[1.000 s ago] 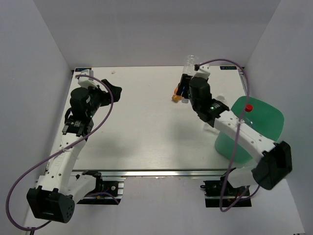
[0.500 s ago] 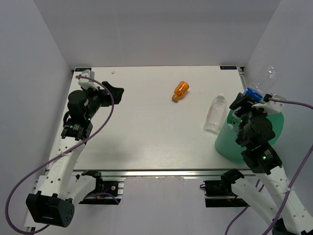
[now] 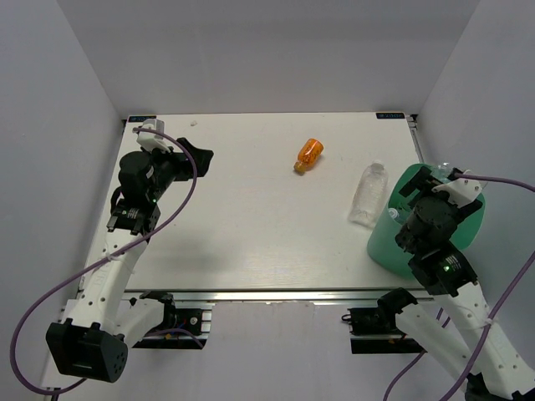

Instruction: Put the plastic bottles in the bin

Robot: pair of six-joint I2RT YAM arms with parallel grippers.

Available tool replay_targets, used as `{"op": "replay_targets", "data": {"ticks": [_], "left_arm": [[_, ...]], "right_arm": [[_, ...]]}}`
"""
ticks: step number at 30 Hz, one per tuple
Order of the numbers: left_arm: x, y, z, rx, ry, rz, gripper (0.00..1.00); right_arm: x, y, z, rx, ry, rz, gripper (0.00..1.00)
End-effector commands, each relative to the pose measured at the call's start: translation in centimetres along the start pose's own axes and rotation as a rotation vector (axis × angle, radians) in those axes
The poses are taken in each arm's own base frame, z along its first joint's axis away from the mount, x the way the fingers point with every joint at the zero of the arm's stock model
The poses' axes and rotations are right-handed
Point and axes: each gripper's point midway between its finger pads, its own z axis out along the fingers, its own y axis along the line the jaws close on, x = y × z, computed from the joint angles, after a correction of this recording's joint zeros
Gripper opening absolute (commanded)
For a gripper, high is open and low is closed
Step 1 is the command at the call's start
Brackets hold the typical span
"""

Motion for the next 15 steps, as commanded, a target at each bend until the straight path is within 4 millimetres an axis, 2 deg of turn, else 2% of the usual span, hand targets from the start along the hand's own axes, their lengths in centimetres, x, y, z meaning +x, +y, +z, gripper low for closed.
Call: {"op": "replay_targets", "data": {"ticks": [1,3,6,7,9,10,11,12,13,14,15], "left_arm": [[-0.3,0.3,-0.3,-0.012,-0.024,0.015,0.98],[-0.2,0.6,-0.2,-0.023,-0.021,0.015,0.98],[0.1,0.8,0.0,-0.029,-0.016,0.009,0.98],[0.0,0.8,0.0,-0.031,-0.016,0.009,0.98],[0.2,1.0,0.2,-0.036,-0.007,0.005,0.98],[0.3,1.0,0.1,-0.039,-0.005,0.004,0.98],[0.4,1.1,0.2,-0.042,-0.004,0.002,0.98],[0.6,1.2,0.1,-0.047,-0.002,0.0,0.98],[0.7,1.3,0.1,-0.05,-0.001,-0.002,0.98],[0.7,1.5,0.0,-0.06,-0.006,-0.003,0.98],[0.7,1.6,0.0,-0.064,-0.006,-0.007,0.98]], "right_arm": [[-1.2,-1.0,0.1,0.063,-0.017,0.01,0.89],[-2.0,-0.9,0.0,0.059,-0.023,0.021,0.89],[-3.3,1.5,0.1,-0.071,-0.041,-0.001,0.89],[-4.3,3.4,-0.1,-0.17,-0.045,-0.006,0.89],[-4.1,6.8,0.4,-0.259,0.003,-0.07,0.89],[-5.5,9.2,-0.2,-0.368,0.031,-0.064,0.89],[-4.0,12.5,0.5,-0.422,0.083,-0.127,0.89],[-4.0,15.0,0.0,-0.5,0.092,-0.145,0.89],[-5.5,17.4,-0.2,-0.552,0.059,-0.147,0.89],[-3.3,20.8,0.2,-0.572,0.097,-0.212,0.89],[-3.0,23.2,-0.8,-0.616,0.098,-0.259,0.89]]}}
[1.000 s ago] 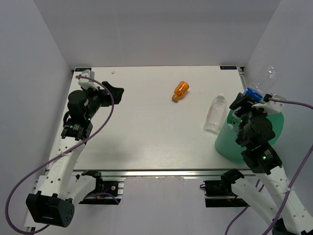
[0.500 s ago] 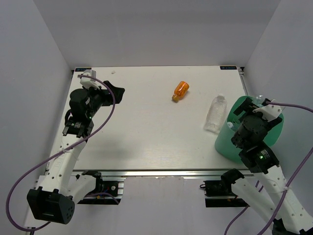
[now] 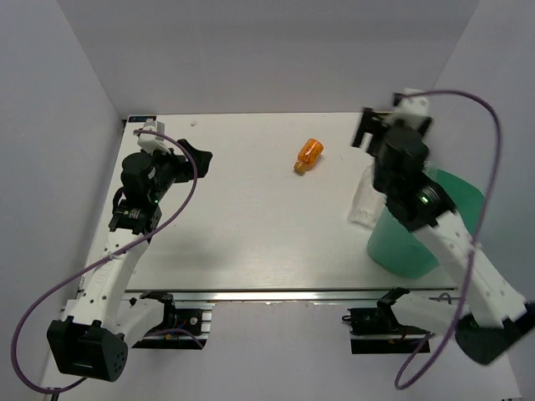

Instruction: Put the plastic bottles in the bin

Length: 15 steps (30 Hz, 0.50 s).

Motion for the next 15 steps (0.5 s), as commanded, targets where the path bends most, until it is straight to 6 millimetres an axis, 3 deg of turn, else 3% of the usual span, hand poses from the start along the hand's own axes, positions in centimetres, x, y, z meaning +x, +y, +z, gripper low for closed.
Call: {"op": "replay_targets", "data": {"ticks": [1,2,4,5,6,7,9,10,12,13,15], "left_arm": [[0.1,0.7,-0.2,-0.028,-0.011,-0.004,0.98],[0.2,0.7,-0.1,-0.031,-0.009,-0.006,0.98],[0.5,0.8,0.0,-0.03,0.0,-0.013,0.98],[0.7,0.8,0.2,-0.027,0.008,-0.014,0.98],[0.8,1.0,0.3,-0.036,0.014,-0.013,0.98],[1.0,1.3,0.3,-0.047,0.017,-0.014,0.98],[1.2,1.8,0.5,-0.074,0.024,-0.011,0.98],[1.4,2.0,0.5,-0.082,0.028,-0.009,0.98],[1.6,2.2,0.6,-0.089,0.037,-0.007,0.98],[1.7,2.3,0.7,-0.091,0.041,-0.01,0.98],[2.0,2.3,0.8,-0.085,0.054,-0.008,0.98]], "right_arm": [[2.4,10.3,2.3,-0.237,0.08,-0.135,0.89],[3.1,13.5,3.8,-0.261,0.122,-0.121,0.89],[4.7,17.6,4.7,-0.35,0.175,-0.102,0.89],[6.7,19.7,6.2,-0.334,0.221,-0.077,0.89],[7.8,20.2,7.1,-0.302,0.242,-0.067,0.9],[11.3,21.2,8.6,-0.256,0.298,-0.098,0.89],[13.3,22.1,9.8,-0.205,0.358,-0.036,0.89],[16.0,22.6,10.7,-0.177,0.397,-0.039,0.89],[18.2,22.1,12.2,-0.098,0.426,0.036,0.89],[20.9,22.0,12.8,-0.071,0.478,0.037,0.9],[23.2,20.7,13.7,-0.003,0.535,0.081,0.89]]}}
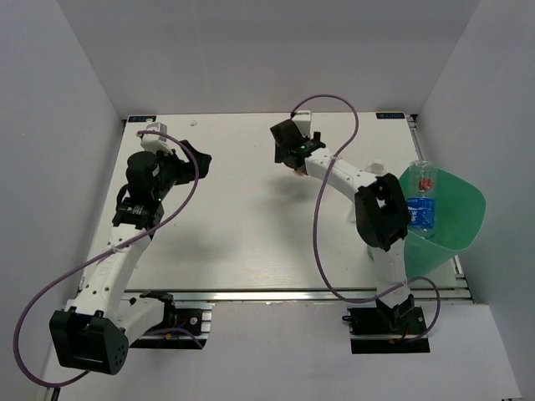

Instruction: Put the plastic bottles in the bin

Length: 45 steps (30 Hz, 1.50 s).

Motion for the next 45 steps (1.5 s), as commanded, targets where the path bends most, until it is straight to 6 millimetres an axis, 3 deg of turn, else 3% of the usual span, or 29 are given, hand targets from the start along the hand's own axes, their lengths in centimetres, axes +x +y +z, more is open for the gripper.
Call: {"op": "replay_targets", "data": {"ticks": [1,8,14,15,17,18,21,23,25,26,29,30,32,33,35,36,37,38,39,40,41,42,44,45], "left_arm": [[0.5,0.4,0.0,-0.01,0.016,0.008,0.98],[0.6,0.8,0.1,-0.026,0.014,0.009,0.98],[0.4,0.9,0.2,-0.036,0.005,0.009,0.98],[0.5,1.0,0.2,-0.039,0.009,0.008,0.98],[0.7,1.2,0.4,-0.048,0.015,0.007,0.98],[0.8,1.4,0.4,-0.055,0.015,0.007,0.98],[1.0,1.7,0.7,-0.066,0.022,0.005,0.98],[1.1,1.8,0.8,-0.072,0.026,0.005,0.98],[1.2,1.9,0.9,-0.074,0.027,0.003,0.98],[1.3,1.9,0.9,-0.073,0.03,0.003,0.98],[1.4,1.7,1.1,-0.062,0.035,-0.002,0.98],[1.4,1.7,1.1,-0.061,0.036,-0.002,0.98],[1.5,1.6,1.2,-0.053,0.041,-0.006,0.98],[1.6,1.6,1.2,-0.054,0.042,-0.008,0.98],[1.5,1.4,1.1,-0.046,0.042,-0.009,0.98],[1.4,1.3,1.1,-0.043,0.04,-0.01,0.98],[1.4,1.3,1.0,-0.039,0.039,-0.013,0.98],[1.5,1.0,1.0,-0.027,0.042,-0.013,0.98],[1.4,0.9,0.9,-0.024,0.042,-0.013,0.98],[1.4,0.8,0.8,-0.021,0.043,-0.013,0.98],[1.2,0.7,0.8,-0.014,0.043,-0.019,0.98],[1.3,0.5,0.8,-0.009,0.047,-0.021,0.98],[1.2,0.2,0.9,0.003,0.056,-0.023,0.98],[1.2,0.1,0.9,0.008,0.06,-0.025,0.98]], "right_arm": [[-1.1,-2.4,1.6,0.092,0.007,0.233,0.89],[2.1,-4.8,7.0,0.141,0.109,0.328,0.89],[1.7,-3.0,11.6,0.011,0.102,0.381,0.89],[2.8,-2.9,12.7,0.016,0.125,0.375,0.89],[1.7,-2.9,13.6,0.013,0.117,0.395,0.89],[2.7,-3.0,14.5,0.027,0.136,0.394,0.89],[3.2,-3.2,15.3,0.035,0.138,0.426,0.89],[3.8,-3.4,15.2,0.039,0.142,0.425,0.8],[2.4,-3.1,14.3,0.012,0.098,0.423,0.71],[1.7,-3.2,13.9,-0.003,0.073,0.41,0.6],[-1.5,-2.7,10.9,-0.07,-0.033,0.329,0.45],[-4.3,-2.7,8.5,-0.105,-0.099,0.276,0.42],[-5.8,-1.8,5.8,-0.142,-0.166,0.203,0.34],[-8.6,-2.0,2.4,-0.162,-0.234,0.184,0.33],[-10.2,-1.3,-1.4,-0.195,-0.308,0.096,0.32],[-13.1,-2.1,-5.4,-0.226,-0.385,0.113,0.32],[-12.2,-2.3,-6.5,-0.24,-0.385,0.093,0.31],[-12.8,-2.9,-8.2,-0.262,-0.413,0.103,0.3],[-14.8,-4.7,-12.0,-0.279,-0.481,0.139,0.29],[-14.8,-6.2,-13.1,-0.249,-0.499,0.153,0.29],[-14.2,-9.3,-15.2,-0.177,-0.522,0.163,0.29],[-13.7,-11.2,-16.2,-0.129,-0.535,0.173,0.29],[-11.5,-16.0,-16.9,0.02,-0.521,0.203,0.3],[-11.0,-18.9,-19.3,0.061,-0.532,0.238,0.3]]}}
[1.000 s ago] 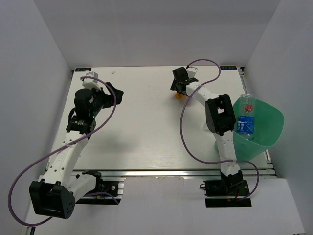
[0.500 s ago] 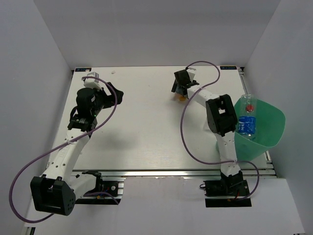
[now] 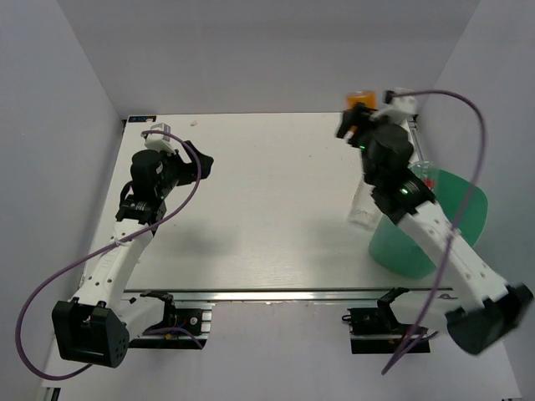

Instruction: Put the plastic bottles in the bin

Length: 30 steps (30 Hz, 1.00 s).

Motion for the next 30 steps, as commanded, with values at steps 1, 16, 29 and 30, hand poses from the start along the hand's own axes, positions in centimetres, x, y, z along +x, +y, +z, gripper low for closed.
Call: {"op": "replay_targets", "data": {"ticks": [1,16,29,30], "left_arm": [[-0.4,-1.0,-0.2,0.04,0.009,-0.009,0.98],[0.1,-1.1,-0.2,0.054,0.035,-0.003,0.98],[-0.1,-0.2,-0.5,0.001,0.024,0.004,0.98],[0.0,0.0,-0.5,-0.01,0.022,0.006,0.98]], "right_arm": [[0.7,-10.3,-3.4,0.331,0.005,-0.065,0.29],[-3.1,-26.6,-22.5,1.117,-0.117,-0.002,0.89],[-6.4,-16.8,-9.4,0.487,0.022,-0.173,0.89],[-6.1,-14.8,-8.2,0.431,0.041,-0.191,0.89]]}}
